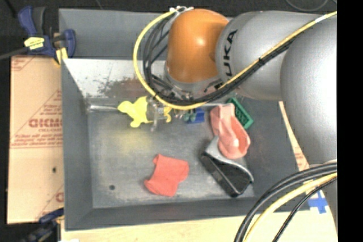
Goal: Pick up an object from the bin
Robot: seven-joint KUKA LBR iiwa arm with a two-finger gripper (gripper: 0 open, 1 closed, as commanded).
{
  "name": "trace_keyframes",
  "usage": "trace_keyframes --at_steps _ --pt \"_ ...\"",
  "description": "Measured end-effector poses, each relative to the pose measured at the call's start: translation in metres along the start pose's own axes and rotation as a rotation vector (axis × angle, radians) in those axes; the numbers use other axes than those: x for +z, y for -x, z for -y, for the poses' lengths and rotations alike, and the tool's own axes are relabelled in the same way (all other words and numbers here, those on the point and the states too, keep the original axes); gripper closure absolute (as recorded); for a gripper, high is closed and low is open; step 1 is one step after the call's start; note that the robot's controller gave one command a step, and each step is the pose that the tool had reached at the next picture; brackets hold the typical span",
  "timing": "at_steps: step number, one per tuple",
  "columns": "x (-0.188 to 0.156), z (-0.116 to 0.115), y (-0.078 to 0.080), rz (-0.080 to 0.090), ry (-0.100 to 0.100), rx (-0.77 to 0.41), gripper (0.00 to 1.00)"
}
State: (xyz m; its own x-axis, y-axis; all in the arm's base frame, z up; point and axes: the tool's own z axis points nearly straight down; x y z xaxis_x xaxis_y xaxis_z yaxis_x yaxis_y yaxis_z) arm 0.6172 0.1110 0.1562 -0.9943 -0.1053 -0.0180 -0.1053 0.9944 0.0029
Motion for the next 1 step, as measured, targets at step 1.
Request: trace_keyframes --at_steps 1 --pt "-0.1366 -0.0018 -0.0073 0.006 0.001 0.022 1.00"
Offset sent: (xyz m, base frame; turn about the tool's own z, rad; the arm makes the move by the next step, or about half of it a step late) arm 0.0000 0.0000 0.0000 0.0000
